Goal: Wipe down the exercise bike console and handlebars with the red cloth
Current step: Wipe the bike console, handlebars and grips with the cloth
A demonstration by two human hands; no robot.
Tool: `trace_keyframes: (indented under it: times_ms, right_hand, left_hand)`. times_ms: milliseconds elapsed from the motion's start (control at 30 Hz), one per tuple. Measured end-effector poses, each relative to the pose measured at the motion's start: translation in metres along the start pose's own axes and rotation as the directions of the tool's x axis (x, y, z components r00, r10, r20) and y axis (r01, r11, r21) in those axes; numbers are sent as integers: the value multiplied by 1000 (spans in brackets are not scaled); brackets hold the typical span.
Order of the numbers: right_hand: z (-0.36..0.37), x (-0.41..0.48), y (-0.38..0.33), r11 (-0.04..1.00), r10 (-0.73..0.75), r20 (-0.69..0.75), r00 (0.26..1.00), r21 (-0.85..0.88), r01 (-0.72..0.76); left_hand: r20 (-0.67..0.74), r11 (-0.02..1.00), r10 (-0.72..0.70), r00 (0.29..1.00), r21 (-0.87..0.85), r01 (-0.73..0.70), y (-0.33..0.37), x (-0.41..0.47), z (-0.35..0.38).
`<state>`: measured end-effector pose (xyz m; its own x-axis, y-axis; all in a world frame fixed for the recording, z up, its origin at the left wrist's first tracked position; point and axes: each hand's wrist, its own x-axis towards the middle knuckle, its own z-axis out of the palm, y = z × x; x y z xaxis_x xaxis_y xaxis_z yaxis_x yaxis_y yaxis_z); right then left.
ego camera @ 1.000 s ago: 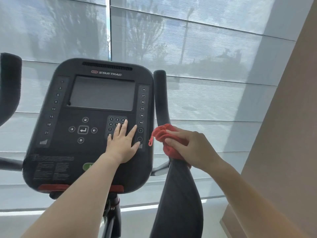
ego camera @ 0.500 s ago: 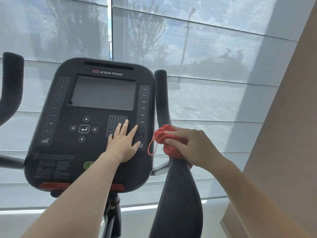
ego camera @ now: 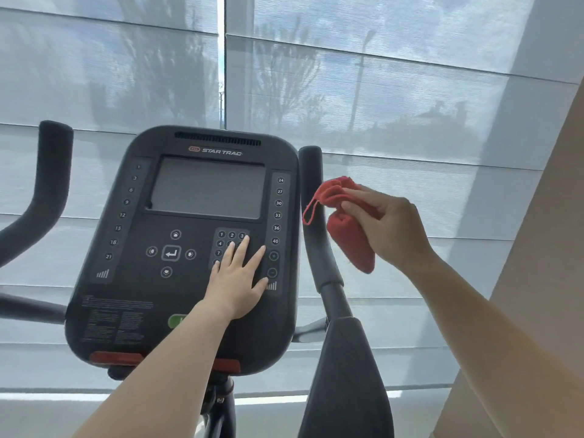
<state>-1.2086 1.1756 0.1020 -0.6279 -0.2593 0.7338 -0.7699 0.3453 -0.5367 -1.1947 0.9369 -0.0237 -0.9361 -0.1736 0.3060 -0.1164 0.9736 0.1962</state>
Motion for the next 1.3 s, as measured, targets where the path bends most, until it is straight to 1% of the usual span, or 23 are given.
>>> trace_keyframes:
  times_ms: [133, 200, 333, 433, 533, 600, 667, 767, 833, 933, 1033, 1100, 1167, 1233, 1300]
  right_hand:
    - [8, 47, -3, 998, -49, -79, 996, -30, 47]
    - [15, 62, -4, 997, -49, -81, 996, -57, 45]
    - [38, 60, 0, 989, -20, 37, 999, -146, 25]
    - [47, 47, 7, 983, -32, 43, 999, -179, 39]
    - [42, 33, 14, 977, -26, 105, 994, -206, 47]
    - [36, 30, 19, 977, -22, 127, 992, -207, 48]
    - [34, 34, 21, 982, -28, 102, 994, -184, 46]
    - [42, 38, 18, 994, -25, 69, 997, -102, 32]
    - [48, 33, 19, 995, -6, 70, 998, -97, 13]
    - [46, 22, 26, 992, 53, 128, 990, -118, -38]
    - [38, 6, 30, 986, 75, 215, 974, -163, -40]
    - [30, 1, 30, 980, 92, 291, 952, -196, -35]
    - [21, 0, 30, 977, 132, 360, 923, -205, -60]
    - [18, -3, 29, 977, 168, 364, 916, -187, -104]
    - [22, -13, 26, 968, 195, 337, 921, -218, -125]
  left_hand:
    - [5, 1000, -1, 1000, 7, 1, 1, 3, -1]
    - [3, 1000, 1, 1000, 22, -1, 1, 3, -1]
    - [8, 1000, -3, 1000, 22, 3, 1, 2, -1]
    - [9, 1000, -8, 1000, 13, 8, 3, 3, -1]
    - [10, 1000, -13, 1000, 22, 12, 3, 3, 0]
    - [6, 1000, -15, 1000, 22, 15, 3, 3, 1]
    - [5, 1000, -14, 1000, 22, 14, 4, 2, 0]
    - [15, 1000, -15, 1000, 20, 14, 5, 1, -2]
    - [20, 1000, -15, 1000, 13, 14, 5, 1, -3]
    - [19, 1000, -15, 1000, 24, 15, 5, 1, -2]
    - [20, 999, -20, 1000, 41, 19, 5, 1, -1]
    - [16, 999, -19, 1000, 40, 19, 5, 0, -1]
    - [13, 999, -19, 1000, 27, 18, 5, 0, -2]
    - [14, 1000, -17, 1000, 22, 16, 5, 0, -2]
    - [15, 1000, -16, 1000, 19, 16, 6, 0, -2]
